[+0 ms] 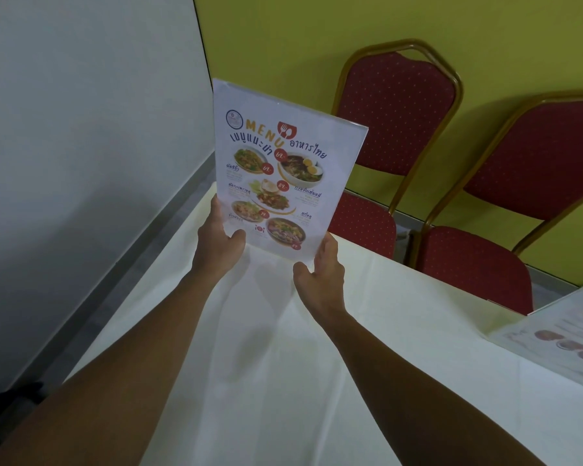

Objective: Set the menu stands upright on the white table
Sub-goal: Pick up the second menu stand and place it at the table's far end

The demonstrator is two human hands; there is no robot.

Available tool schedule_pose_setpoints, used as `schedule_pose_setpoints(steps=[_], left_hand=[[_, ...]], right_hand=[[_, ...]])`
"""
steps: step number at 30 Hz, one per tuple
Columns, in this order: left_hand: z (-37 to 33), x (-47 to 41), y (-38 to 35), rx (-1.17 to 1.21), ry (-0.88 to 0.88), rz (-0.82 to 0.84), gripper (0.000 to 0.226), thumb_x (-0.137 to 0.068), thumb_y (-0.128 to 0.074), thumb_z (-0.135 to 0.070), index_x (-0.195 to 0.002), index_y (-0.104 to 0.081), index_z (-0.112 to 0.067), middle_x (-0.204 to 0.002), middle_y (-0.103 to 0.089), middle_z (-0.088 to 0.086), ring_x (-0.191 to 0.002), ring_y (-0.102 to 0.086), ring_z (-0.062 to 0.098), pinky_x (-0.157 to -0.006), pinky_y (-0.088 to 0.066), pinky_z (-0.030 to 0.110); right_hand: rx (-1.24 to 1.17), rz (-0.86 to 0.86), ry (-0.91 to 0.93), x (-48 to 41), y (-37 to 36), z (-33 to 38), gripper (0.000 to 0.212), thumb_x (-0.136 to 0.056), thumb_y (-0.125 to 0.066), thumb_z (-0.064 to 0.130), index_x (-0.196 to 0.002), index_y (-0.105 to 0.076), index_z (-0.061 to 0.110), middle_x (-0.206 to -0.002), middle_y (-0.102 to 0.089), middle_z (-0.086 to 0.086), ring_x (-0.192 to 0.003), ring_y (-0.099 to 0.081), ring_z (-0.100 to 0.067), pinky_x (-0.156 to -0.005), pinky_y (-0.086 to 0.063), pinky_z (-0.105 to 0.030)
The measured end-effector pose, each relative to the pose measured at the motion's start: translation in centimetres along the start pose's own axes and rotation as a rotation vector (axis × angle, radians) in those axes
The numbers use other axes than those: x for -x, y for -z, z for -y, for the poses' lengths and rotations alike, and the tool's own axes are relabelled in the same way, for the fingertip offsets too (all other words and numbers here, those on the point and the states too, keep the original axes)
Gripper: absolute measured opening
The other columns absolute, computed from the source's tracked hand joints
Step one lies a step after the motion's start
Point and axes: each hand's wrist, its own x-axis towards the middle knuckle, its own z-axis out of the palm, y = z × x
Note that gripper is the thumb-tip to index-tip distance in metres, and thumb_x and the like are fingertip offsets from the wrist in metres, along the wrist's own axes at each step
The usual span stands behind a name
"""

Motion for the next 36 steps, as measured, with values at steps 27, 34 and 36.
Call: schedule_pose_setpoints(steps=[27,34,36], left_hand=[[0.3,-0.9,0.4,-0.096,0.013,0.076,0.087,-0.092,-0.063,-0.013,-0.159,-0.011,-0.029,-0.148,-0.051,0.004,-0.133,-0.05,0.029,-0.103,-0.045,0.044],[0.9,0.6,-0.2,-0.139,0.093,0.072,0.088,-0.095,-0.058,-0.016,-0.16,0.001,-0.018,-0.163,-0.026,0.007,-0.145,-0.035,0.033,-0.11,-0.036,0.046],[1.1,1.6,-0.5,-0.179,0.091,0.087,0.087,-0.096,-0.057,-0.017,-0.16,0.001,-0.018,-0.167,-0.012,0.006,-0.149,-0.026,0.034,-0.113,-0.033,0.048]], right_hand=[[0.095,0.041,-0.059,-0.6,0.4,0.4,0.069,-0.078,-0.066,0.003,-0.137,-0.037,0.024,-0.11,-0.062,0.017,-0.097,-0.062,-0.009,-0.061,-0.048,-0.009],[0.179,0.081,-0.122,0.5,2.4,-0.3,0.074,-0.084,-0.065,-0.001,-0.148,-0.035,0.022,-0.115,-0.053,0.011,-0.107,-0.053,-0.014,-0.07,-0.052,-0.016],[0.226,0.073,-0.145,1.3,3.7,-0.8,0.074,-0.084,-0.059,-0.005,-0.15,-0.033,0.018,-0.132,-0.054,0.002,-0.117,-0.05,-0.017,-0.092,-0.05,-0.031]])
